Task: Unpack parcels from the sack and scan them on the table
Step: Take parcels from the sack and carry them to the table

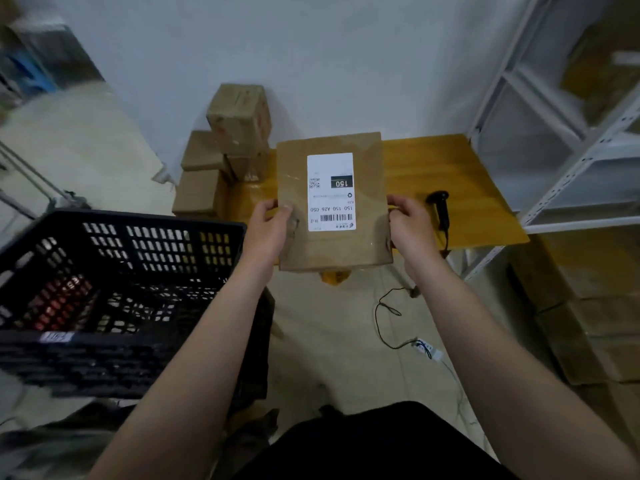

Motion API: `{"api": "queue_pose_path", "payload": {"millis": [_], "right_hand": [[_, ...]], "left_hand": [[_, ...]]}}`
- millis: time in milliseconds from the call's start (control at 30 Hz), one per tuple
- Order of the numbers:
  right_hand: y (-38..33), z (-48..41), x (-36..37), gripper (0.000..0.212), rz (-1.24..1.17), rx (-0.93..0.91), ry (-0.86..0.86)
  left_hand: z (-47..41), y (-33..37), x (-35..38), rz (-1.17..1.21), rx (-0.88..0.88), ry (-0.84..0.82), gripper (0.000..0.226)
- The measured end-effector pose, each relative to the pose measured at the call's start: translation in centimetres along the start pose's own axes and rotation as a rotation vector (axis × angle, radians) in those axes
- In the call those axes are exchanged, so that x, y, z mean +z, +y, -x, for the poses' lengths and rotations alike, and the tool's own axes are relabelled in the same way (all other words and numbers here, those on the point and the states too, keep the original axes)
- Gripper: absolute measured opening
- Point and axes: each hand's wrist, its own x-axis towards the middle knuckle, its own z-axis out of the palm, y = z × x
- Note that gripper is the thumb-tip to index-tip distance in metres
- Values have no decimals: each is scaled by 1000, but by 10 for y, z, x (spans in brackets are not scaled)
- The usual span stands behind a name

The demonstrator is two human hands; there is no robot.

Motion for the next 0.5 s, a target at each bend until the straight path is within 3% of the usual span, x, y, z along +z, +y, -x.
{"api": "queue_pose_path", "payload": {"millis": [233,500], "right_hand": [[20,133,-17,36,50,-106,-92],[81,300,-26,36,14,-48,-203]], "left_hand": [[138,-44,-62,51,71,108,34],[306,-123,-136,-39,26,202,23]]}}
